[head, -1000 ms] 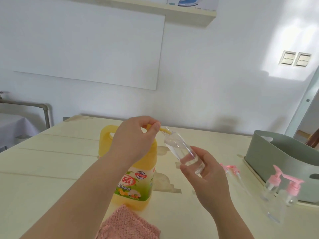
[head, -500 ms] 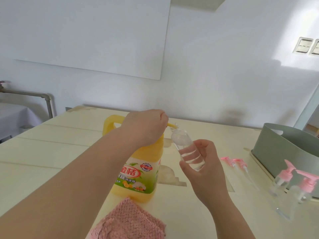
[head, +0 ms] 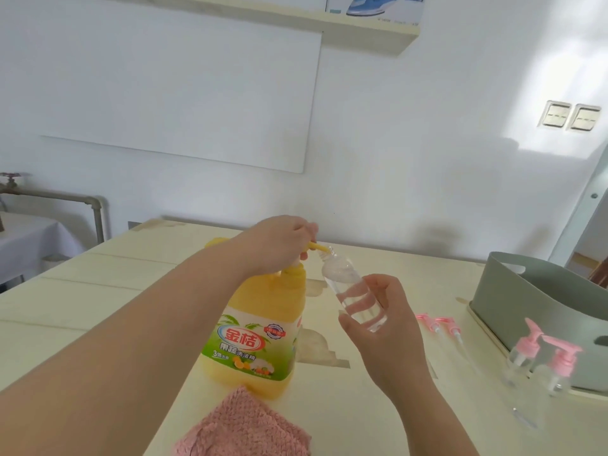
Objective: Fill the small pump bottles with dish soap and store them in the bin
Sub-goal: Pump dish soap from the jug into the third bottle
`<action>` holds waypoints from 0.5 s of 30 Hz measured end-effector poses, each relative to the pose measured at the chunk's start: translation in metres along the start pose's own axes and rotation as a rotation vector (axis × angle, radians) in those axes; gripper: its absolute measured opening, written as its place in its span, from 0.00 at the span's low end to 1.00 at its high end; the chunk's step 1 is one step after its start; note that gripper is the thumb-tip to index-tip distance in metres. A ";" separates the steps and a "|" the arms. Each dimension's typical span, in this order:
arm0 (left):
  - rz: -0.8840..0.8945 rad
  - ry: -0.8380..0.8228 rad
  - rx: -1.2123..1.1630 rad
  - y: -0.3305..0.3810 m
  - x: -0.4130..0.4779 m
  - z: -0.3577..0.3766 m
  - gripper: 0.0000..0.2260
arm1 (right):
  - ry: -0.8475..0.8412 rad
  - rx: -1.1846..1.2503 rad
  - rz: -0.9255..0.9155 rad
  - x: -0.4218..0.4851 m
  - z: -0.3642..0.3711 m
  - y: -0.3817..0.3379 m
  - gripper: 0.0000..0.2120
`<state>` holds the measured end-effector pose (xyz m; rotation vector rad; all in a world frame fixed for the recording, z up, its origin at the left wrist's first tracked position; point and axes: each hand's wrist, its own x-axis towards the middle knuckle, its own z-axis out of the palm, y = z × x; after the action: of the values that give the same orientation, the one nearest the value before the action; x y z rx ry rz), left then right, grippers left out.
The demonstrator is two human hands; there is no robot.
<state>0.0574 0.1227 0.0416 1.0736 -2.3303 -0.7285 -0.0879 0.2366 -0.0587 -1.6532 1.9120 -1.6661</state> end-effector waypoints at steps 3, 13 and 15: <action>0.021 0.028 0.017 0.001 0.002 -0.002 0.18 | 0.031 0.019 -0.010 -0.001 0.000 -0.003 0.21; 0.011 0.113 0.289 -0.009 0.000 0.017 0.20 | 0.053 0.049 0.014 -0.001 0.009 0.004 0.23; 0.025 0.123 0.339 -0.011 0.000 0.021 0.21 | 0.058 0.053 0.025 -0.001 0.012 0.008 0.25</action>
<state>0.0512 0.1222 0.0190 1.1894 -2.4077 -0.2518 -0.0843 0.2287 -0.0697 -1.5718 1.8890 -1.7573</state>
